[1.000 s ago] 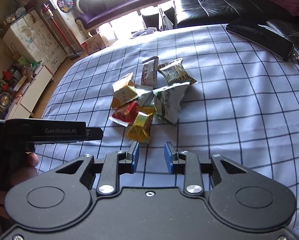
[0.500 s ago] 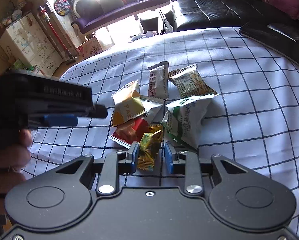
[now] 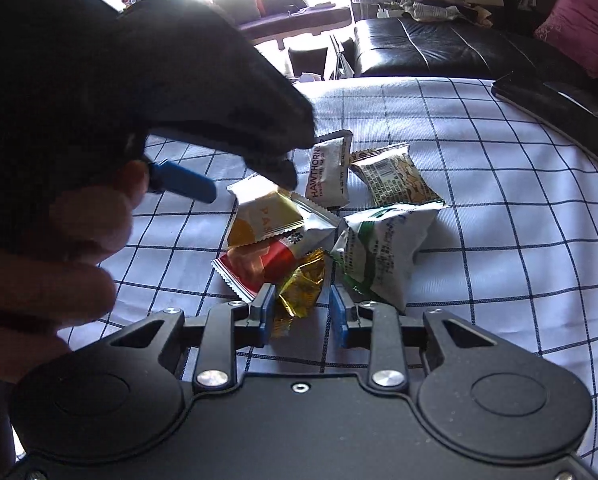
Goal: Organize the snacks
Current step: 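Grasp the gold wrapped candy with the right tool, then grasp the white-orange square packet with the left tool while the right tool holds the candy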
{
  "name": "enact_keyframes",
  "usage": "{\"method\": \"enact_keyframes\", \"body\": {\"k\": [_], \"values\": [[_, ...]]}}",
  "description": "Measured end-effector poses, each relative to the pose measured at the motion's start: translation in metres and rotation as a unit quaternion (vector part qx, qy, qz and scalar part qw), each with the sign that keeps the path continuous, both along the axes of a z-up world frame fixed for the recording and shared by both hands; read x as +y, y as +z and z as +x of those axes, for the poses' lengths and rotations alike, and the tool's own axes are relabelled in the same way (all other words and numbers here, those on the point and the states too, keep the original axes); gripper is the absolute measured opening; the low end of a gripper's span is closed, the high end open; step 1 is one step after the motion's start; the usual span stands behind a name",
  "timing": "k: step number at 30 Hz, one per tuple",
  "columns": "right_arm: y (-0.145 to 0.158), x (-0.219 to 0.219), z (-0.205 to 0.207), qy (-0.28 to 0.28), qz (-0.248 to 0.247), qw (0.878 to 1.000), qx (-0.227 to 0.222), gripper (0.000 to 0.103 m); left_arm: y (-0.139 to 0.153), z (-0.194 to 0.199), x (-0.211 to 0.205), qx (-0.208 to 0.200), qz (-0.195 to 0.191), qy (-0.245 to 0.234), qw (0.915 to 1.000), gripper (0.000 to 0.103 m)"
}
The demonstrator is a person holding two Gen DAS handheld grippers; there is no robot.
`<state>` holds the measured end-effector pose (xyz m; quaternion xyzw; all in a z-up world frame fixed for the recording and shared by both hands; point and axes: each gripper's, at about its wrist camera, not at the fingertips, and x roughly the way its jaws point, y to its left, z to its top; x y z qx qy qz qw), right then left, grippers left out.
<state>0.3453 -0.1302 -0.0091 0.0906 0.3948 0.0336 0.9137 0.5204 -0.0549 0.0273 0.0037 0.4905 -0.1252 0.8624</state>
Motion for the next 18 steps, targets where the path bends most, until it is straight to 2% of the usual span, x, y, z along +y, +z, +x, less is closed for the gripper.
{"method": "enact_keyframes", "body": {"k": [5,6,9,18], "values": [[-0.001,-0.007,0.0,0.002,0.017,1.0,-0.001,0.039,-0.002,0.002,-0.005,0.0,0.01,-0.005,0.9999,0.056],[-0.001,-0.006,-0.001,0.003,0.012,1.0,-0.003,0.033,-0.003,0.002,-0.006,-0.001,0.013,-0.008,0.9999,0.056],[-0.002,-0.007,-0.004,0.007,0.005,1.0,-0.01,0.028,-0.005,0.001,-0.009,-0.003,0.024,-0.018,0.9996,0.056],[0.003,-0.031,-0.029,0.001,0.046,0.999,0.009,0.028,-0.014,0.008,-0.006,0.012,0.024,-0.017,0.9995,0.056]]}}
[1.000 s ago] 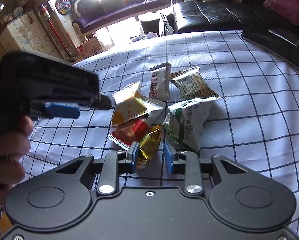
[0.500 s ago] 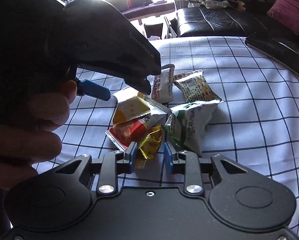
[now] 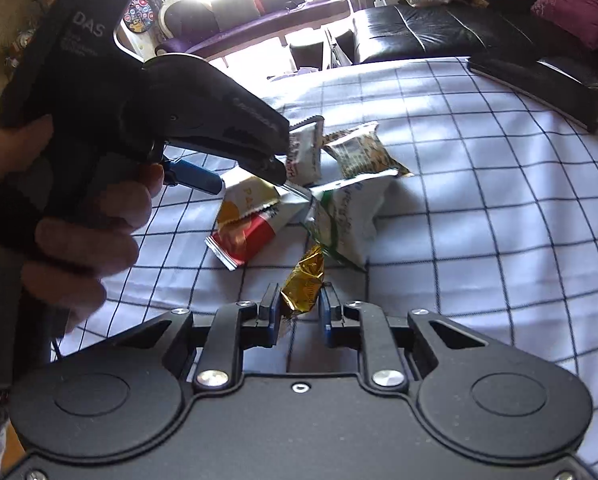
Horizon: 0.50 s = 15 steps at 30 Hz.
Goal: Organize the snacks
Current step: 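Grasp the white-orange square packet with the left tool while the right tool holds the candy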
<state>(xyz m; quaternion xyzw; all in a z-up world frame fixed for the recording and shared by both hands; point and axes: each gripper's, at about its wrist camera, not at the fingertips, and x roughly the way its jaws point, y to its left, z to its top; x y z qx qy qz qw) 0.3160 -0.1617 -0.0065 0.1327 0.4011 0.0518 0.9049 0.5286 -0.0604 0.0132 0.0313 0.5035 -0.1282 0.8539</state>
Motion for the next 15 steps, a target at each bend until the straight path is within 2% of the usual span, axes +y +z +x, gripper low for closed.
{"method": "enact_keyframes", "body": {"k": [12,14,15], "values": [[0.002,-0.016,-0.023,-0.002,0.023,1.0,-0.001,0.028,-0.006,0.003,0.001,0.008,-0.005,0.012,0.9999,0.057],[0.004,-0.017,-0.027,-0.001,0.025,1.0,-0.002,0.028,-0.006,0.0,0.002,0.007,-0.004,0.012,0.9999,0.056],[0.005,-0.018,-0.029,-0.001,0.027,1.0,-0.002,0.028,-0.006,0.0,0.002,0.007,-0.002,0.014,0.9999,0.051]]}}
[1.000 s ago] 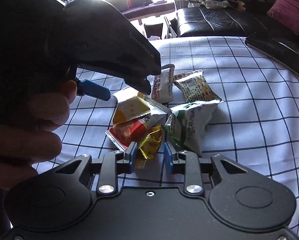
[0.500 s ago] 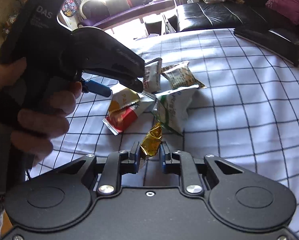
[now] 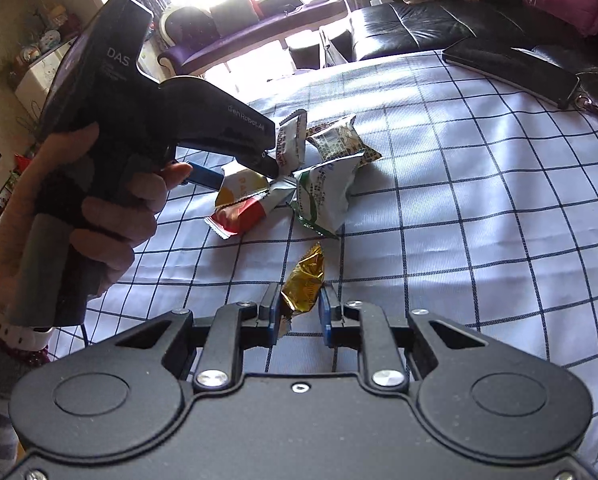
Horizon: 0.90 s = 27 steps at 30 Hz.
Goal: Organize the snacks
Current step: 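Grasp the white-orange square packet with the left tool while the right tool holds the candy, then carry the gold candy and white-orange packet over the gold tray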
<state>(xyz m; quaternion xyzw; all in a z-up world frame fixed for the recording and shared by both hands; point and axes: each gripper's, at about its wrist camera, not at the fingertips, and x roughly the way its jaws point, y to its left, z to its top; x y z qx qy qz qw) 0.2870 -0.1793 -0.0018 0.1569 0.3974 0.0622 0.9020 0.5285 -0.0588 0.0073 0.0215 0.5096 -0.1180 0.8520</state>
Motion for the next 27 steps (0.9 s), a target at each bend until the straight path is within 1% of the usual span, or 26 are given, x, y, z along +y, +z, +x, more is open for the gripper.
{"method": "enact_keyframes", "body": {"k": [1,3,6,8,13,19,27], "values": [[0.001,0.0,-0.002,0.0,0.001,1.0,0.0,0.028,0.001,-0.001,0.0,-0.003,0.0,0.002,1.0,0.038],[0.002,0.0,-0.007,0.0,0.0,1.0,-0.001,0.028,0.003,-0.002,0.002,-0.009,0.003,0.01,0.9999,0.035],[0.007,-0.002,-0.015,-0.001,-0.001,1.0,-0.002,0.028,0.006,-0.006,0.007,-0.004,-0.004,0.02,0.9998,0.034],[0.01,-0.003,-0.021,-0.001,0.0,1.0,-0.003,0.028,0.01,-0.014,0.01,-0.006,0.0,0.024,0.9997,0.034],[0.019,-0.006,-0.038,-0.004,-0.005,1.0,-0.005,0.028,0.022,-0.045,0.021,-0.005,0.01,0.026,0.9996,0.034],[0.029,-0.004,-0.062,0.006,-0.007,1.0,-0.004,0.028,0.042,-0.104,0.037,-0.01,0.027,0.014,0.9995,0.034],[0.042,-0.005,-0.099,0.017,-0.011,1.0,-0.01,0.028,0.061,-0.185,0.053,-0.008,0.015,-0.014,0.9998,0.034]]}}
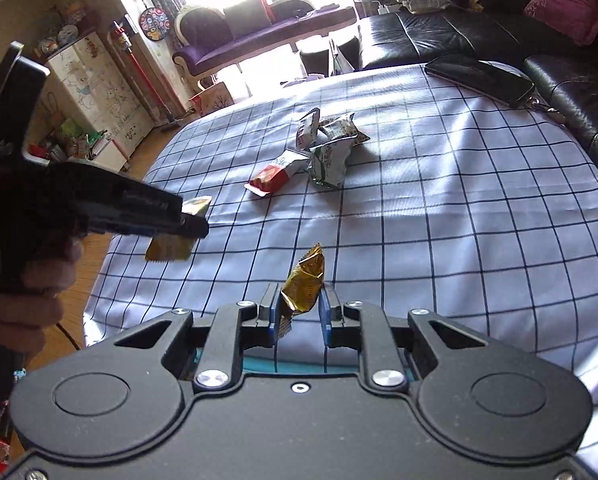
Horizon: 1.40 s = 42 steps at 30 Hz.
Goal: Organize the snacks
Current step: 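Carry the gold candy and white-orange packet over the gold tray, then open the right tool to drop the gold candy into the tray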
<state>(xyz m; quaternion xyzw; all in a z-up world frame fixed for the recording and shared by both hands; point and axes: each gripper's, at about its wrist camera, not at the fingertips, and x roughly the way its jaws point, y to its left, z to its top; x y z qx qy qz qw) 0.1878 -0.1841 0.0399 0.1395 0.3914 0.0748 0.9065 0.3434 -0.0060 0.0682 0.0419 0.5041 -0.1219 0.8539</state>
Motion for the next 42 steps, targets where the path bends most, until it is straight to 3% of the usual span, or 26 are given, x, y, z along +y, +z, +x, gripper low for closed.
{"method": "enact_keyframes", "body": {"k": [8,13,18,22,31,37,42], "values": [[0.006,-0.002,-0.03,0.014,0.017,1.0,0.008,0.028,0.0,-0.068,0.014,0.004,-0.001,-0.016,0.9999,0.034],[0.006,-0.007,-0.048,0.015,0.023,1.0,0.012,0.028,-0.001,-0.1,0.026,-0.002,0.018,-0.017,0.9997,0.034],[0.001,-0.015,-0.061,0.007,0.038,0.999,0.026,0.028,-0.009,-0.123,0.038,0.026,0.013,-0.016,0.9995,0.034],[-0.006,-0.023,-0.07,-0.003,0.059,0.998,0.039,0.028,-0.017,-0.143,0.041,0.028,0.035,-0.011,0.9989,0.034],[-0.025,-0.023,-0.072,-0.002,0.068,0.995,0.074,0.028,-0.034,-0.17,0.044,0.06,0.043,-0.003,0.9973,0.035],[-0.028,-0.019,-0.074,0.003,0.054,0.996,0.073,0.028,-0.038,-0.175,0.045,0.074,0.04,0.003,0.9965,0.036],[-0.029,-0.017,-0.074,0.009,0.051,0.996,0.074,0.028,-0.038,-0.18,0.042,0.064,0.053,-0.001,0.9965,0.036]]}}
